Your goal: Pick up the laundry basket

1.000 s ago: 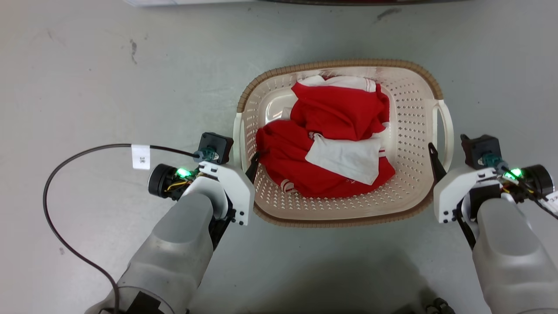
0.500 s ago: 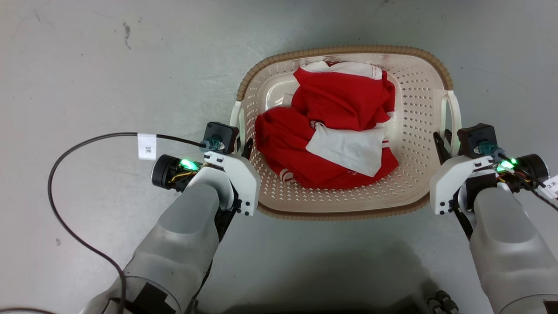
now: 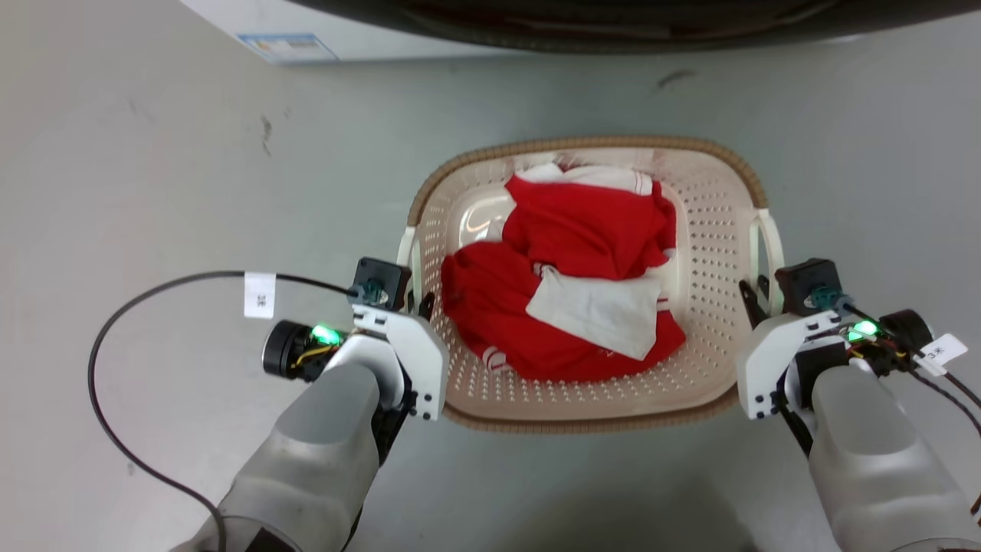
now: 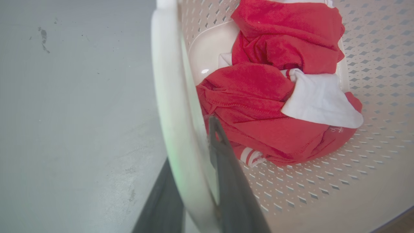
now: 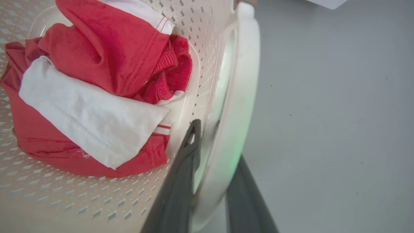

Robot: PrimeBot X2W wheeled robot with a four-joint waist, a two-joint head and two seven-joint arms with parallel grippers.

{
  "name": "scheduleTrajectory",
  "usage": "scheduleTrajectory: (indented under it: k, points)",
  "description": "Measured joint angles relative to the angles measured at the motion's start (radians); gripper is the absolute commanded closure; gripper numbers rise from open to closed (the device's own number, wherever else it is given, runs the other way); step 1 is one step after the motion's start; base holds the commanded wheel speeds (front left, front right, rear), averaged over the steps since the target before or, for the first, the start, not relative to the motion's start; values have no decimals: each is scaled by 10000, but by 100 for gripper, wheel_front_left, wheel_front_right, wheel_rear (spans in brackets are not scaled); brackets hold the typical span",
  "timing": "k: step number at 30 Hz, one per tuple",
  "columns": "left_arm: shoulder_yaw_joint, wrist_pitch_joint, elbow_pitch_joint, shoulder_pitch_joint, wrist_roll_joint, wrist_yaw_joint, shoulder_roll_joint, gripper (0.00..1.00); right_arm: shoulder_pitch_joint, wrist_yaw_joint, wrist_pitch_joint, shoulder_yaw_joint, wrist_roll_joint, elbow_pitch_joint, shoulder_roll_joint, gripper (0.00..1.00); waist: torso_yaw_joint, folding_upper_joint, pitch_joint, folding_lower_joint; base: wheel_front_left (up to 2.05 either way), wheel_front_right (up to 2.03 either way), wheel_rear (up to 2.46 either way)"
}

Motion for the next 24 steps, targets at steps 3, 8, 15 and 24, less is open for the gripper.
scheduleTrajectory:
  k: [3,8,15,24]
  points:
    - [-52,123,71,199,-173,-19,4,100,58,0,2,31,-86,245,44,100,34,0,-449,0,0,0,0]
    - [-155,391,173,508,-426,-96,6,100,227,-2,6,38,-155,694,94,100,82,0,-1222,0,0,0,0]
    - [-261,1285,339,873,-759,-257,33,100,544,-4,395,433,-159,1055,199,100,188,0,-2693,0,0,0,0]
    - [-357,2309,384,1083,-1039,-355,167,100,870,-8,1524,1601,744,1106,257,100,205,0,-3755,-1,0,0,0]
